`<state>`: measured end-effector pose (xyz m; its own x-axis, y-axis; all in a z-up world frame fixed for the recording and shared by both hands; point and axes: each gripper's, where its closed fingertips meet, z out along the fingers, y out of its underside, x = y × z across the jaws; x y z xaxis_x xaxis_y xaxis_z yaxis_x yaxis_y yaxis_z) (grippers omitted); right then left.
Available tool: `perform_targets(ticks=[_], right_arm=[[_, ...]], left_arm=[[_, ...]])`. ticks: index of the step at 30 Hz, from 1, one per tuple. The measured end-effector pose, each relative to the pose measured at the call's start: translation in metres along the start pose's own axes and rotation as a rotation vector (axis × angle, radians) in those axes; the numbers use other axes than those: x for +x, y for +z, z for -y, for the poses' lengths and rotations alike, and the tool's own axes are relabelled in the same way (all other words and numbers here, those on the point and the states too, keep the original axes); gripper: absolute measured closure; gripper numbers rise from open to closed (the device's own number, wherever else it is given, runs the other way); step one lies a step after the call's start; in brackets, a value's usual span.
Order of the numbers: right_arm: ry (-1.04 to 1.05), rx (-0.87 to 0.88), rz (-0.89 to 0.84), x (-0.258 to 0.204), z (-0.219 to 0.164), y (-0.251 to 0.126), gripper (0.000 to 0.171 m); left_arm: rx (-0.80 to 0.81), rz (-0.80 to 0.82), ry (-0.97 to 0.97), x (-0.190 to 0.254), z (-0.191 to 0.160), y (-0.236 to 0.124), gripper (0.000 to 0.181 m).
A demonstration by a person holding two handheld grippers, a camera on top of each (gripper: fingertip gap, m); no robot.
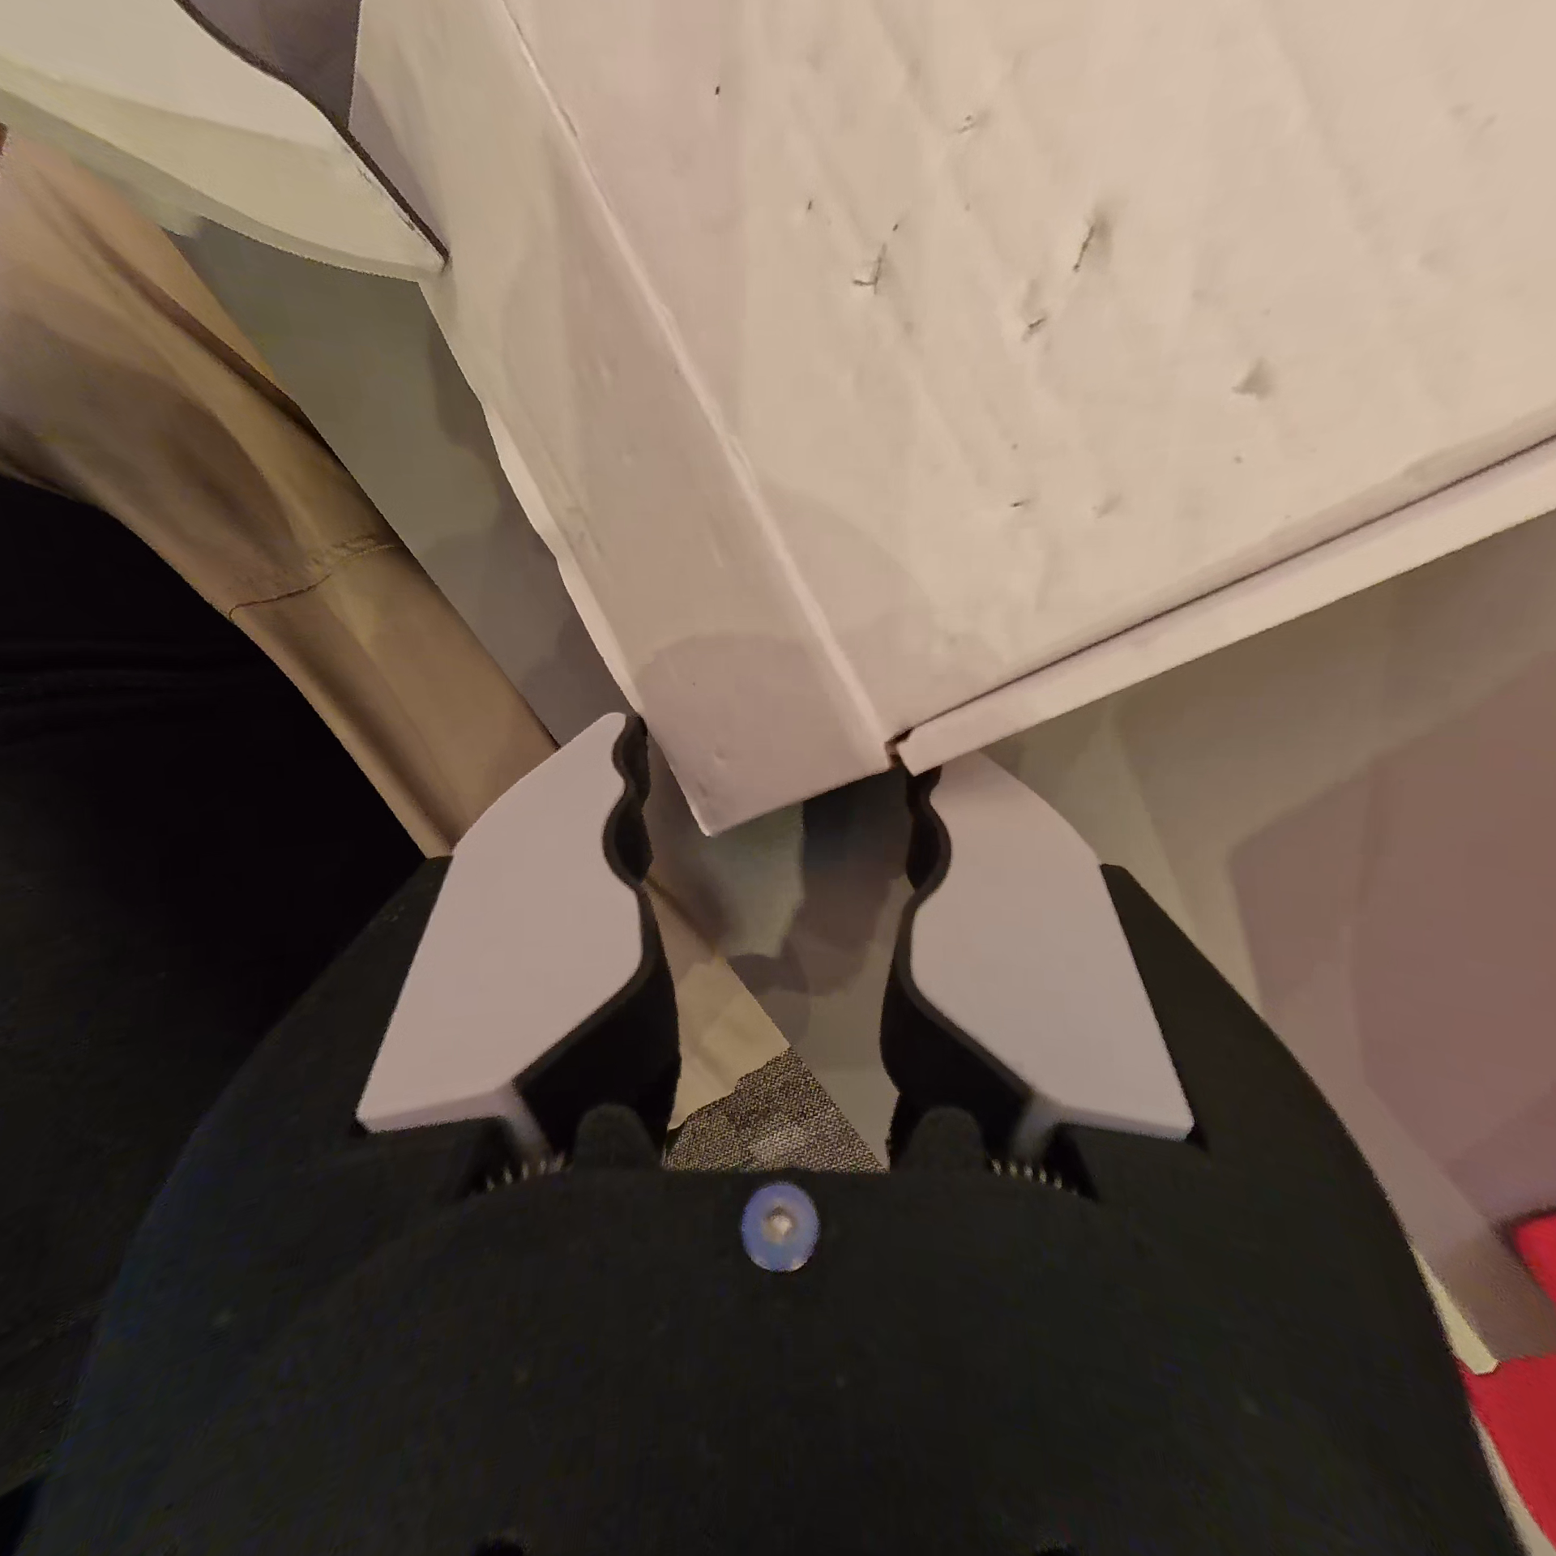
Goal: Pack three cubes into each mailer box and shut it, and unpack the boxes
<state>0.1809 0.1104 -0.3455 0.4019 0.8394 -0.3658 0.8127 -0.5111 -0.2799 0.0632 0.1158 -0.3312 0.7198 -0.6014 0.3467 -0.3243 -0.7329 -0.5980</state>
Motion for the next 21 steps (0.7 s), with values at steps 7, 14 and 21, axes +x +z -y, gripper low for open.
perform_targets(ticks=[7,14,21], right_arm=[[0.011,-0.017,0.005,0.0012,-0.0001,-0.0007,0.113],[0.005,-0.027,0.0,0.0019,-0.0005,-0.0005,0.114],[0.017,-0.041,-0.015,0.005,-0.0027,-0.0015,0.119]], left_arm=[[0.005,-0.027,-0.049,0.0037,0.0005,-0.0013,0.131],[0.026,-0.013,-0.016,0.0017,0.0012,0.0002,0.131],[-0.009,0.079,0.068,-0.004,-0.0036,0.0035,0.127]])
